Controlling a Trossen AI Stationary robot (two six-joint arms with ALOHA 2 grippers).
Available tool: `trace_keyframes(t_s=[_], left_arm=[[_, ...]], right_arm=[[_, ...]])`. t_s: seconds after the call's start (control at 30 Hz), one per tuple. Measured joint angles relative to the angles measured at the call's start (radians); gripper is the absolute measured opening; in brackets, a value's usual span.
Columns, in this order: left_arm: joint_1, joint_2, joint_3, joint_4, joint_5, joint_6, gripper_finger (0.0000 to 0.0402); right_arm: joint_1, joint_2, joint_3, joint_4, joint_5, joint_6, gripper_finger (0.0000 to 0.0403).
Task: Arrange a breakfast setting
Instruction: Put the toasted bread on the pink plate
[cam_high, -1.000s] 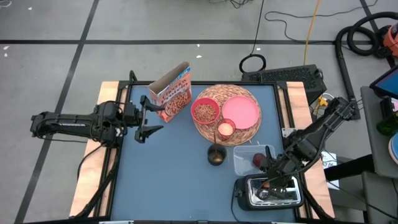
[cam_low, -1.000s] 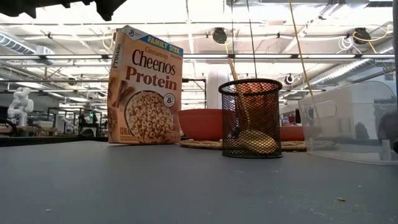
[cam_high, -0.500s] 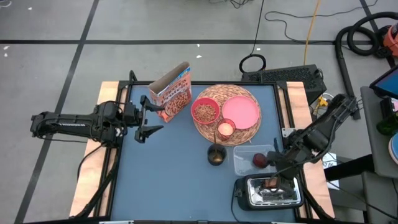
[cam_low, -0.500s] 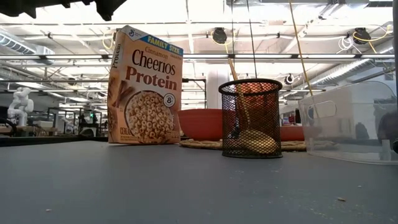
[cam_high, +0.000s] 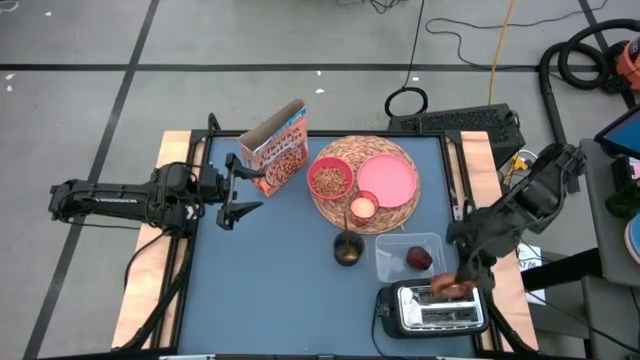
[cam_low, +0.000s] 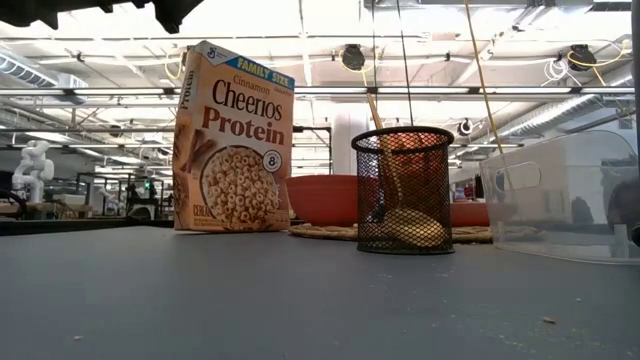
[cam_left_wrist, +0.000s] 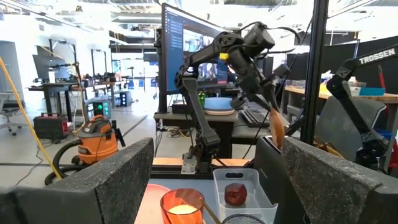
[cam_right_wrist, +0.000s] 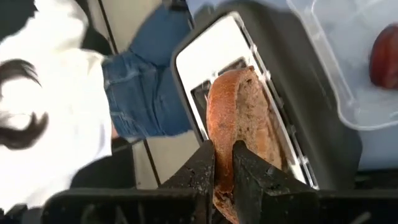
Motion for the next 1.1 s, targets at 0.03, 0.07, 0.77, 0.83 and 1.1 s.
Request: trace_keyframes(t_s=[0.03,0.07,0.77,0.83,1.1], left_arm=[[0.000,0.000,0.000,0.000,0.000,0.000,0.0358],[0.000,0.000,0.000,0.000,0.000,0.000,0.0358],[0.000,0.000,0.000,0.000,0.000,0.006,0.0358],[0.000,0.000,0.000,0.000,0.000,0.009,0.0358],[0.000,0.000,0.000,0.000,-0.001,0.008,0.0358]], right_arm=[[0.000,-0.011,0.000,0.000,0.016,0.000,0.0031],[0.000,-0.023,0.000,0.000,0.029,0.000,0.0031],[-0.013,-0.129,0.000,-0.074,0.860,-0.260,0.0031],[-0.028,-0.129,-0.001,-0.078,0.921,-0.326,0.0031],[-0.123,-0.128,-0.075,-0.036,1.011,-0.591,0.0031]])
